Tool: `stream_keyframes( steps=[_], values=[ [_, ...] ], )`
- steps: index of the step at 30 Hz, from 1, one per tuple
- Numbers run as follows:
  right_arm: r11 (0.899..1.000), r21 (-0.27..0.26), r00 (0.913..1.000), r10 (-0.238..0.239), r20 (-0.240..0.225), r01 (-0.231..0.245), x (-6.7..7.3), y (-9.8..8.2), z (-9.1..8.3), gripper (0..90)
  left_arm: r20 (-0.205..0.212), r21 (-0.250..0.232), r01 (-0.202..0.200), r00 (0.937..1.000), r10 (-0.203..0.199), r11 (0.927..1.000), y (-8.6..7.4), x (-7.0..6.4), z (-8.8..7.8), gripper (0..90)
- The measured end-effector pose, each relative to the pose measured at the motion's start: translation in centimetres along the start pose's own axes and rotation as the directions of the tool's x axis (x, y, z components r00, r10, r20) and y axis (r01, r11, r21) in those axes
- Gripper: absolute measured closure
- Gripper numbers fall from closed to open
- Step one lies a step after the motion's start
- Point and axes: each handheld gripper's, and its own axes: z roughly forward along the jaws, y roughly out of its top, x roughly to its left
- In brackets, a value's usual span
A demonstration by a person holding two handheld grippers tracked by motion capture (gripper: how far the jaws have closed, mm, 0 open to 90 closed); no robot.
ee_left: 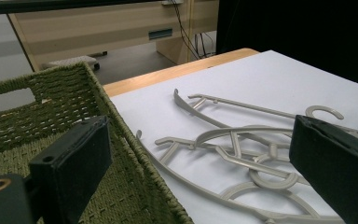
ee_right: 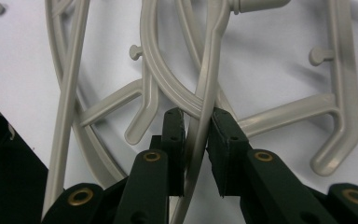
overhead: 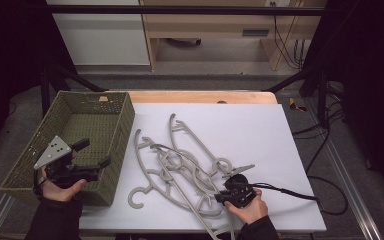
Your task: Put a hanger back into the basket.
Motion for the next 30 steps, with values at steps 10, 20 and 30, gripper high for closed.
stream_keyframes(
  steps=[10,20,30],
  values=[
    [0.996,-0.082,0.9990,-0.023,-0.038,0.020,-1.3,0.4,-2.5,82.1,0.009,0.001,-0.005,0.9999,0.005,1.0000,0.2,-0.3,0.1,5.1],
    [0.985,-0.167,0.9943,-0.063,-0.087,0.047,-2.5,1.7,-5.0,82.6,0.031,0.017,-0.028,0.9991,0.028,0.9995,0.4,-1.1,0.5,5.1],
    [0.952,-0.210,0.9656,-0.246,-0.084,0.224,-2.5,3.3,-6.8,82.5,0.078,0.043,-0.068,0.9949,0.064,0.9968,1.0,-2.6,1.1,4.9]
  ],
)
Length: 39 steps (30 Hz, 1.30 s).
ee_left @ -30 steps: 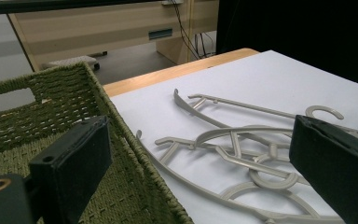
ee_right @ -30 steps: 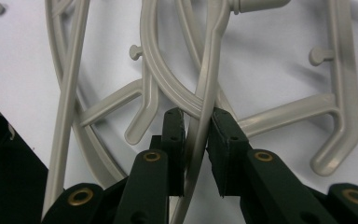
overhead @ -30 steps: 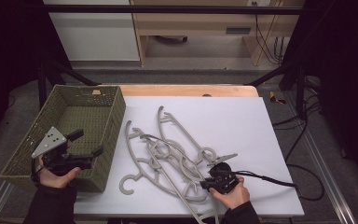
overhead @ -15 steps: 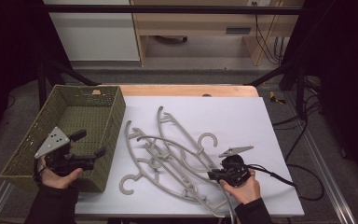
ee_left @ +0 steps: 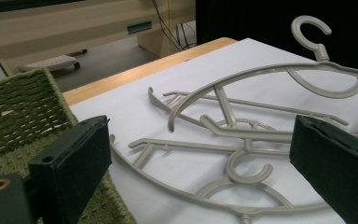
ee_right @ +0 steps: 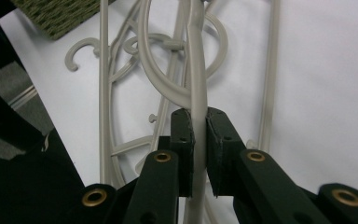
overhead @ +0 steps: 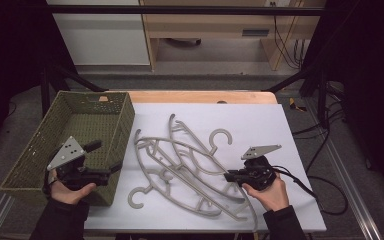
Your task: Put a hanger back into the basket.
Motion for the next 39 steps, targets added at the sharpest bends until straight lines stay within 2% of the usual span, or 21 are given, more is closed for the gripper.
stream_keyframes(
  steps=[6,9,10,12,13,15,17,19,20,21,22,24,25,26,28,29,32,34,35,37,39],
  values=[
    [0.995,0.012,0.9944,-0.099,-0.038,0.100,0.4,1.3,0.4,82.6,0.034,0.035,-0.040,0.9987,0.038,0.9986,0.7,-1.0,0.6,4.9],
    [0.992,0.014,0.9899,-0.123,-0.070,0.124,0.5,1.7,0.6,82.5,0.058,0.061,-0.062,0.9966,0.058,0.9963,0.9,-1.5,1.0,5.0],
    [0.989,0.016,0.9860,-0.142,-0.086,0.144,0.4,1.7,0.8,82.6,0.071,0.082,-0.078,0.9948,0.072,0.9936,1.0,-1.9,1.4,5.3],
    [0.990,0.021,0.9863,-0.140,-0.087,0.142,0.4,1.7,0.9,82.6,0.080,0.092,-0.083,0.9939,0.076,0.9923,1.0,-2.1,1.7,5.7],
    [0.986,0.031,0.9813,-0.162,-0.104,0.166,0.5,1.7,1.0,82.6,0.090,0.102,-0.088,0.9928,0.079,0.9908,1.0,-2.3,1.9,6.0],
    [0.985,0.034,0.9796,-0.164,-0.116,0.169,0.6,1.6,1.1,82.5,0.104,0.123,-0.104,0.9904,0.092,0.9868,1.0,-2.7,2.5,6.2],
    [0.978,0.042,0.9691,-0.196,-0.149,0.205,1.0,1.5,1.3,82.6,0.119,0.141,-0.123,0.9872,0.106,0.9824,1.0,-3.2,3.0,7.3],
    [0.977,0.043,0.9677,-0.199,-0.155,0.208,1.2,1.5,1.4,82.6,0.133,0.154,-0.143,0.9835,0.123,0.9777,1.0,-3.7,3.5,8.1],
    [0.974,0.044,0.9632,-0.212,-0.165,0.222,1.3,1.5,1.5,82.5,0.143,0.164,-0.157,0.9806,0.134,0.9739,1.0,-3.9,3.8,8.5],
    [0.971,0.056,0.9594,-0.221,-0.175,0.234,1.6,1.5,1.7,82.5,0.162,0.184,-0.188,0.9740,0.159,0.9649,0.9,-4.6,4.3,9.8],
    [0.971,0.056,0.9594,-0.221,-0.175,0.234,1.6,1.5,1.7,82.5,0.162,0.184,-0.188,0.9740,0.159,0.9649,0.9,-4.6,4.3,10.8],
    [0.969,0.062,0.9569,-0.222,-0.187,0.237,1.8,1.4,1.8,82.5,0.175,0.204,-0.209,0.9690,0.175,0.9564,0.9,-5.0,4.8,11.2],
    [0.966,0.067,0.9527,-0.234,-0.193,0.251,1.9,1.4,1.9,82.6,0.186,0.222,-0.238,0.9624,0.198,0.9456,0.8,-5.6,5.2,13.6],
    [0.969,0.061,0.9546,-0.222,-0.198,0.239,2.0,1.4,2.0,82.6,0.186,0.222,-0.238,0.9624,0.198,0.9456,0.8,-5.6,5.2,15.7],
    [0.967,0.062,0.9518,-0.228,-0.205,0.245,2.0,1.3,2.0,82.6,0.207,0.243,-0.260,0.9552,0.212,0.9347,0.7,-5.9,5.6,18.1],
    [0.967,0.068,0.9518,-0.227,-0.206,0.246,2.2,1.3,2.1,82.6,0.210,0.251,-0.272,0.9522,0.222,0.9289,0.6,-6.2,5.8,22.7],
    [0.965,0.071,0.9496,-0.233,-0.210,0.252,2.3,1.3,2.1,82.5,0.233,0.281,-0.318,0.9380,0.257,0.9055,0.5,-6.8,6.3,26.7],
    [0.965,0.070,0.9482,-0.233,-0.216,0.253,2.4,1.3,2.2,82.6,0.243,0.294,-0.332,0.9327,0.266,0.8962,0.3,-7.1,6.6,30.7],
    [0.963,0.078,0.9469,-0.237,-0.217,0.259,2.4,1.3,2.3,82.6,0.251,0.310,-0.347,0.9279,0.276,0.8850,0.2,-7.4,6.9,34.2],
    [0.962,0.084,0.9461,-0.236,-0.222,0.259,2.5,1.3,2.3,82.5,0.252,0.316,-0.349,0.9274,0.277,0.8824,0.1,-7.5,7.1,38.1],
    [0.961,0.086,0.9455,-0.238,-0.223,0.262,2.5,1.3,2.4,82.5,0.263,0.337,-0.370,0.9198,0.291,0.8654,-0.1,-7.7,7.5,39.6]
  ],
)
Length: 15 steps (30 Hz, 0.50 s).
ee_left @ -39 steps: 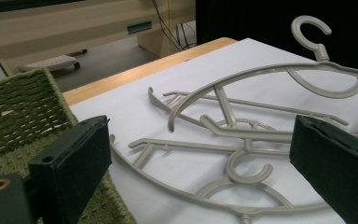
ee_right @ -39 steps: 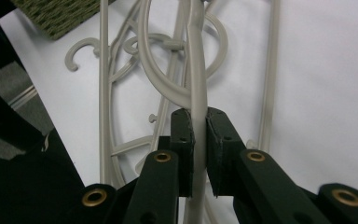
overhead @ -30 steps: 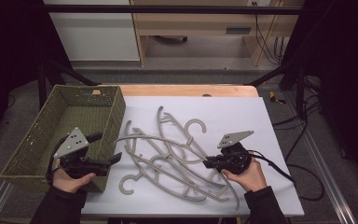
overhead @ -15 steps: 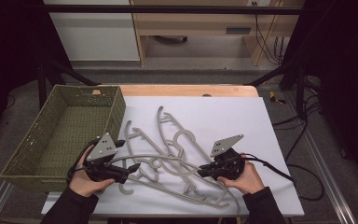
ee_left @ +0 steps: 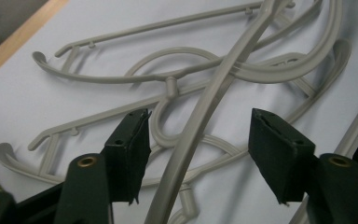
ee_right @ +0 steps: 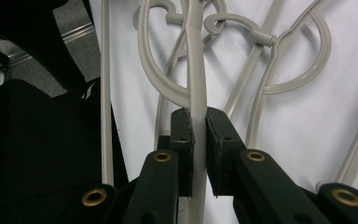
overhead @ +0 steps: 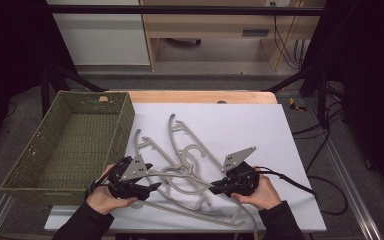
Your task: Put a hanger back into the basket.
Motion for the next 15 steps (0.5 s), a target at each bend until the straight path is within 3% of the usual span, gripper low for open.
stream_keyframes(
  steps=[8,15],
  values=[
    [1.000,0.023,0.9999,-0.006,-0.015,0.006,0.1,0.0,0.5,82.5,-0.020,0.075,-0.077,0.9967,0.078,0.9943,0.3,-1.0,1.3,57.7],
    [0.999,0.039,0.9992,-0.019,-0.034,0.020,0.1,0.0,0.8,82.5,-0.025,0.075,-0.084,0.9960,0.086,0.9937,0.4,-1.3,1.5,68.0]
  ],
)
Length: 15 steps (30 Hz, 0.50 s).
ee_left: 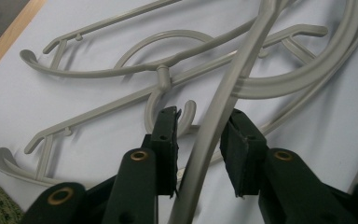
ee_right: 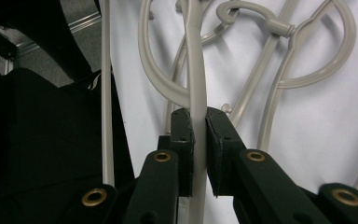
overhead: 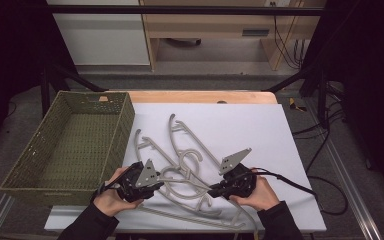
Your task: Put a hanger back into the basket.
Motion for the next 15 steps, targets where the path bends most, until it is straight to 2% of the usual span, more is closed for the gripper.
stream_keyframes(
  steps=[11,15],
  values=[
    [1.000,0.006,0.9999,-0.009,-0.005,0.009,-0.2,0.0,-0.1,81.8,-0.023,0.017,-0.038,0.9990,0.038,0.9991,0.1,-0.7,-0.1,73.0],
    [1.000,-0.003,0.9997,0.001,0.023,-0.001,-0.2,-0.1,-0.3,79.7,-0.019,0.021,-0.054,0.9984,0.054,0.9983,0.1,-1.1,-0.3,75.3]
  ],
)
